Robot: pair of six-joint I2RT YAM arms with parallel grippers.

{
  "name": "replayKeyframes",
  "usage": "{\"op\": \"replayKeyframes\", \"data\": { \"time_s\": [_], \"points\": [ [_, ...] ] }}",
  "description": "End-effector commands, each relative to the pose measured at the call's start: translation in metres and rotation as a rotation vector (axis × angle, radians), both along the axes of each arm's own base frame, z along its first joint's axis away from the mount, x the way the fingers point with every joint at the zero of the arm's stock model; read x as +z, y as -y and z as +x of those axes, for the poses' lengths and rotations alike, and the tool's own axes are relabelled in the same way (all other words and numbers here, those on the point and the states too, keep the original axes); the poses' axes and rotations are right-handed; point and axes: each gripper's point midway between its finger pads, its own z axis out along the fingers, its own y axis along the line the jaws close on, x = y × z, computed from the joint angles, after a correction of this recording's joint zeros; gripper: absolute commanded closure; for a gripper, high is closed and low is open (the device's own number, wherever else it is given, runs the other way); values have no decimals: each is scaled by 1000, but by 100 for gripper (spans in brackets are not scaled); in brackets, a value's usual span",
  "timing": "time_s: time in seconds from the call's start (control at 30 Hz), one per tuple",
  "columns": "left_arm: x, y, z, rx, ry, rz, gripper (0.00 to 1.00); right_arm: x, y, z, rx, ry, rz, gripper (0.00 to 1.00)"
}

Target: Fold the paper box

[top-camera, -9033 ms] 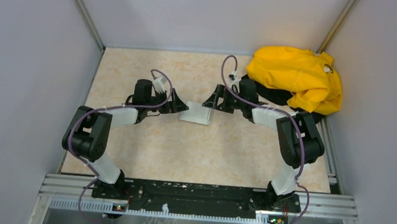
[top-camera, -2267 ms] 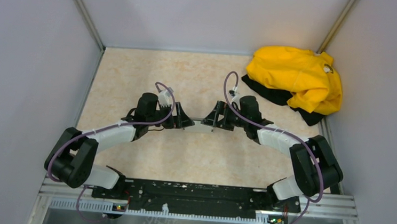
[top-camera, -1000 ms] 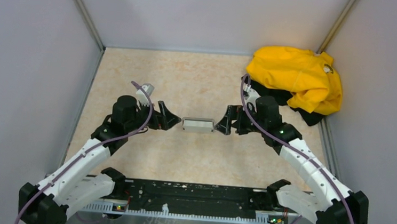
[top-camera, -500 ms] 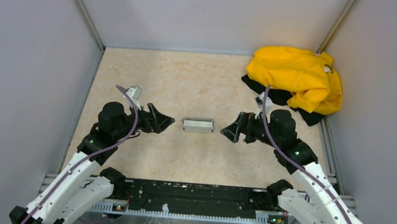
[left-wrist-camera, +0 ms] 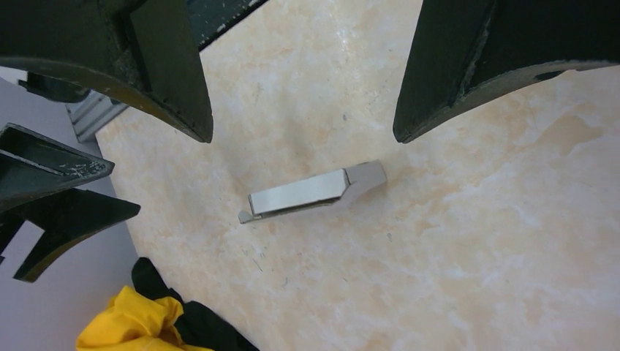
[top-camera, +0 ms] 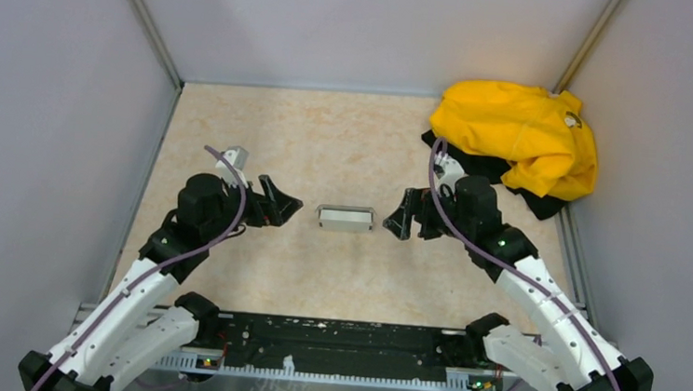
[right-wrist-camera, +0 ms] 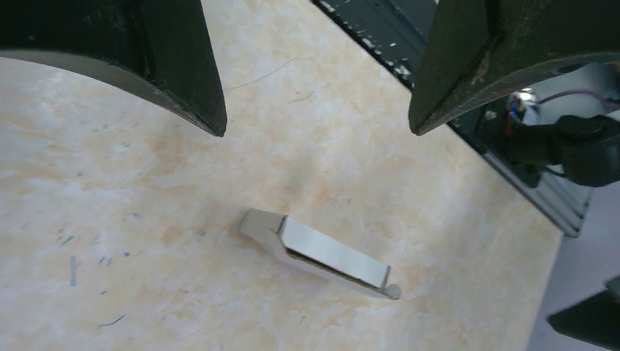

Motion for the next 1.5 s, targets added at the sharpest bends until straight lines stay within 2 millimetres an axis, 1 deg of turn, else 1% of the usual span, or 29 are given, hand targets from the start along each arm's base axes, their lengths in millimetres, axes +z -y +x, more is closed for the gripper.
{"op": "replayKeyframes", "data": {
  "time_s": [0.0,0.1,0.2,0.23,0.27,0.3,0.37,0.4,0.43,0.47,0.53,0.6,0.7,0.77,0.83,0.97,1.0,1.1,1.2,1.27,1.3,1.37,1.4,1.43,1.47],
  "points": [
    [44,-19,27,122,223,45,1,30,7,32,-45,220,-96,11],
    [53,-28,46,184,310,94,1,26,9,41,-93,290,-164,21],
    [51,-21,65,186,365,124,1,13,10,49,-136,351,-260,22],
    [47,-18,71,183,372,132,1,8,8,52,-139,359,-280,25],
    [39,-14,77,181,369,145,1,6,5,57,-147,376,-282,29],
    [35,-11,82,178,383,145,1,5,3,61,-157,383,-279,32],
    [24,-1,94,153,393,160,1,1,-7,68,-160,403,-240,35],
    [21,4,99,126,378,189,1,-3,-12,72,-161,410,-230,39],
    [11,9,102,101,349,219,1,-5,-16,76,-164,424,-220,43],
    [13,13,107,79,365,247,1,-7,-19,80,-166,438,-216,44],
    [8,16,110,72,382,264,1,-18,-23,91,-178,441,-242,46],
    [5,18,110,56,413,262,3,-26,-27,99,-176,442,-269,51],
    [-2,16,107,54,398,275,4,-39,-30,101,-169,440,-307,52],
    [0,14,102,57,407,258,4,-40,-31,96,-162,451,-307,52],
    [-1,13,98,61,404,241,2,-38,-30,90,-159,464,-302,55],
    [-8,24,90,-6,379,210,1,-33,-34,80,-132,467,-265,57],
    [-10,26,88,-20,374,207,1,-34,-35,78,-128,468,-263,57],
    [-6,28,81,-45,392,185,1,-37,-36,72,-107,462,-260,57],
    [-6,26,77,-47,395,184,2,-40,-36,68,-92,456,-268,57],
    [-6,26,75,-50,398,183,7,-42,-37,65,-71,453,-276,57],
    [-6,26,74,-53,401,183,9,-44,-37,64,-60,449,-284,60],
    [-5,26,74,-58,396,187,21,-46,-38,64,-52,446,-298,67],
    [-6,27,74,-61,391,188,24,-46,-37,65,-50,446,-305,69],
    [-7,28,75,-68,386,191,28,-47,-38,65,-45,447,-309,70],
    [-8,31,75,-80,376,193,36,-46,-39,66,-40,449,-312,71]
  ]
}}
